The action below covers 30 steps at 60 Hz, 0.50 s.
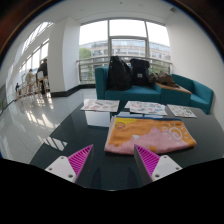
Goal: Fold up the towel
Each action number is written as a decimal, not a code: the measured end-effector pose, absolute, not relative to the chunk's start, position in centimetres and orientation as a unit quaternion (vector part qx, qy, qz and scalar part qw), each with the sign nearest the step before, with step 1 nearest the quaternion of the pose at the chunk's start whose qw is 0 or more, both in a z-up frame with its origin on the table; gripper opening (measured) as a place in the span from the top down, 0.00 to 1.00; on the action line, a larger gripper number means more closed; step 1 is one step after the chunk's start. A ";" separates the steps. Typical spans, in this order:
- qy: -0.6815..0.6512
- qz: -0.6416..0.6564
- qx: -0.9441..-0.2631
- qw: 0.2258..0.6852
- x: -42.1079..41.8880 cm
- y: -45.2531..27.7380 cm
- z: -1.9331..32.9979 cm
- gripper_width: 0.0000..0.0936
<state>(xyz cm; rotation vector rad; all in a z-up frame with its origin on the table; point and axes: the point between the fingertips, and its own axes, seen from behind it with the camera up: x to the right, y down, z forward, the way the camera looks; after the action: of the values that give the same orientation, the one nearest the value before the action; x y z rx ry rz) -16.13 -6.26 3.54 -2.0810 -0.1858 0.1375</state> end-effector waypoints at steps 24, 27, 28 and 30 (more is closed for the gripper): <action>-0.065 0.001 -0.885 0.461 -17.9 5.9 -0.6 0.63; -0.071 -0.005 -0.887 0.456 -18.2 6.4 -0.9 0.68; -0.072 -0.007 -0.887 0.455 -18.2 6.4 -0.8 0.69; -0.078 -0.010 -0.888 0.454 -18.4 6.3 -0.7 0.75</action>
<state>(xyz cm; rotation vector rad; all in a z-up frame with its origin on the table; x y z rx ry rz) -18.38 6.31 -0.74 -2.1915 -0.1922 -0.0239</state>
